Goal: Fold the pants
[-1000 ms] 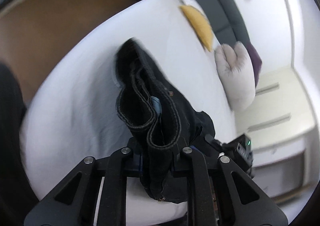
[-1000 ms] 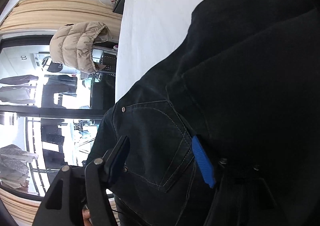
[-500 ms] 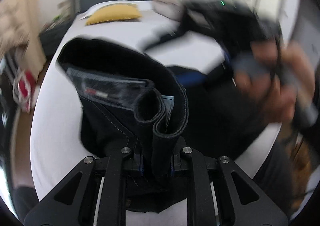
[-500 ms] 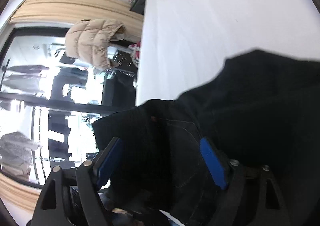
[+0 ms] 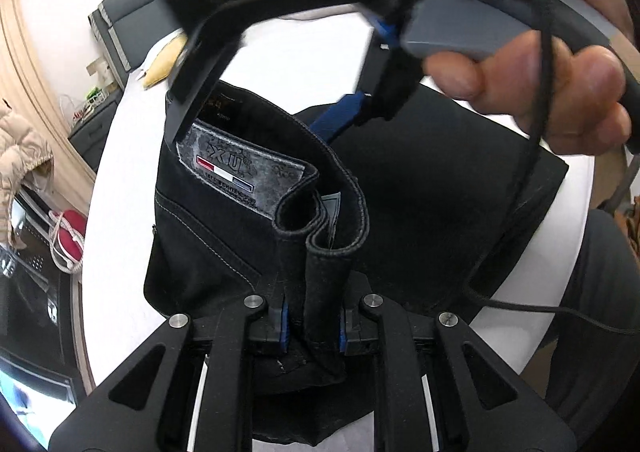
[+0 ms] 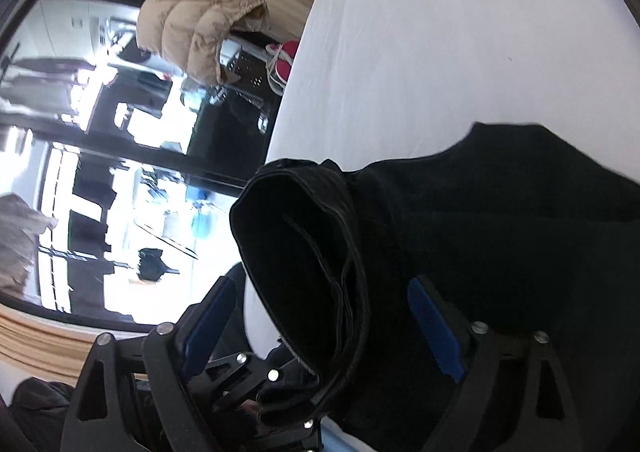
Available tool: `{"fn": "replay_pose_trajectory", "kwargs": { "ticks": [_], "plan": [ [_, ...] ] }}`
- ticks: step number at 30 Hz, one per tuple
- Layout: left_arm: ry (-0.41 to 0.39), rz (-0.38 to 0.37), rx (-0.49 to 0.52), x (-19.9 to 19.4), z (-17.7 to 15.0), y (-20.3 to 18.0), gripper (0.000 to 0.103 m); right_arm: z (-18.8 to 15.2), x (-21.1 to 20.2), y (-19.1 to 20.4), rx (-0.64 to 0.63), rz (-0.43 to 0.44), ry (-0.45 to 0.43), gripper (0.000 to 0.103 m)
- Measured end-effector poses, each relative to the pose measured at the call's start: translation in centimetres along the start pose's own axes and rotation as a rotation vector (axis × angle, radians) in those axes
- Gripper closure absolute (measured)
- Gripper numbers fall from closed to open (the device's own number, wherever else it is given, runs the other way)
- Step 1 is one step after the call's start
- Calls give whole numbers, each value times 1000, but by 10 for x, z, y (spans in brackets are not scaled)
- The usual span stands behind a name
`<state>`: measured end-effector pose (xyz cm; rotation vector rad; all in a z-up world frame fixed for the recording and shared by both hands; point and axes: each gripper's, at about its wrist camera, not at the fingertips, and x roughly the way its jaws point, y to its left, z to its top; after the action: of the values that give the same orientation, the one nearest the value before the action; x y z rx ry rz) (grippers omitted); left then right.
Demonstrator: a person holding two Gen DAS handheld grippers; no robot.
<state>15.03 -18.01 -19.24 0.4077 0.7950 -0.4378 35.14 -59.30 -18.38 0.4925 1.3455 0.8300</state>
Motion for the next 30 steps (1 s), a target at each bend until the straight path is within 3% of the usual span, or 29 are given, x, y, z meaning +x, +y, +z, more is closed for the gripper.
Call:
{"fn": "replay_pose_trajectory", "kwargs": {
  "ticks": [1, 4, 6, 9, 20, 30],
  "plan": [
    [-3, 5, 7, 0, 1, -2, 88, 3, 1, 3, -15, -17, 3, 16],
    [-7, 13, 20, -10, -10, -6, 88, 5, 7, 6, -53, -69, 36, 41],
    [-8, 12, 21, -12, -15, -11, 89, 7, 10, 9, -78, -90, 53, 64],
    [-15, 9, 18, -16, -21, -8, 89, 6, 5, 10, -110, -117, 40, 82],
    [-69, -38, 81, -42, 13, -38, 90, -9, -50, -20, -82, -104, -78, 85],
    [-66, -116, 174, -27, 48, -97, 91, -32, -110, -84, 16, -82, -195, 85]
  ]
}}
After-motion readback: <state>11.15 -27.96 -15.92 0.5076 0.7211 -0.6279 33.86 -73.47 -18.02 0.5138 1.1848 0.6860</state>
